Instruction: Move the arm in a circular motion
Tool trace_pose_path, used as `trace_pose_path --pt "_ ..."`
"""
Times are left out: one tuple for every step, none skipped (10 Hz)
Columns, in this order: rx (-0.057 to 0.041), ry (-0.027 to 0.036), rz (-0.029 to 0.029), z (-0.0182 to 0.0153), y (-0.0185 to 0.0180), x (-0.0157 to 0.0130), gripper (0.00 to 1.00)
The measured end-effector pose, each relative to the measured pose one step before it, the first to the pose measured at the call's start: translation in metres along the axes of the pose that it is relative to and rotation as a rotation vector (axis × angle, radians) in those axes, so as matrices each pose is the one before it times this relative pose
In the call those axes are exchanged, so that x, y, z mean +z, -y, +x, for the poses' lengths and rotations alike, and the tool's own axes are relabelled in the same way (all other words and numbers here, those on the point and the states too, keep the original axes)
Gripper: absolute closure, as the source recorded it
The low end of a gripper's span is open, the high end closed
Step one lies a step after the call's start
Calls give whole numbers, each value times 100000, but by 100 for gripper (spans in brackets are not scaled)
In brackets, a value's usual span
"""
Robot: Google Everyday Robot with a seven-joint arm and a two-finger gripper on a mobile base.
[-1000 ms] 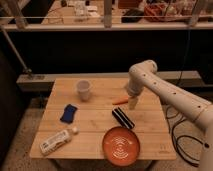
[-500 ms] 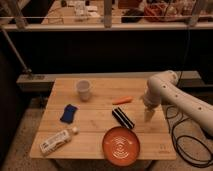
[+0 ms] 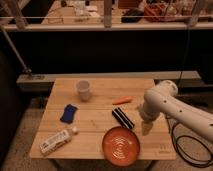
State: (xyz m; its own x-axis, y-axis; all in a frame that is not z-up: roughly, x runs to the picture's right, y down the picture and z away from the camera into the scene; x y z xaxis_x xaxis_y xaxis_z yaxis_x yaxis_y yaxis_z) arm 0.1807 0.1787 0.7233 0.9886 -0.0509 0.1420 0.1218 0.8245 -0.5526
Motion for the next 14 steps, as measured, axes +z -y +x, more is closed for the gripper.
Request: trace_pose_path --pt "-4168 432 -232 -2816 -762 -400 20" --pt "-3897 546 -5 -2387 -330 -374 20" --pt "-4600 986 451 -2744 -65 -514 20" --pt "-5047 1293 1013 -2860 481 -586 20" --pt "-3653 1256 1029 -2030 732 -409 20" --pt "-5052 1898 2091 -2728 1535 -576 20" --pt "-3928 1579 2413 -2115 1701 -485 20" --pt "-3685 1011 2884 -1524 2162 -421 20" --pt "-3442 766 3315 -715 2533 -227 20" --pt "-3362 771 3075 54 2586 231 20" --pt "-2107 386 2224 649 2028 576 20" --pt "-805 76 1162 650 1063 524 20" --pt "212 -327 1004 1097 854 739 20" --pt "1963 -1315 68 1719 193 851 20"
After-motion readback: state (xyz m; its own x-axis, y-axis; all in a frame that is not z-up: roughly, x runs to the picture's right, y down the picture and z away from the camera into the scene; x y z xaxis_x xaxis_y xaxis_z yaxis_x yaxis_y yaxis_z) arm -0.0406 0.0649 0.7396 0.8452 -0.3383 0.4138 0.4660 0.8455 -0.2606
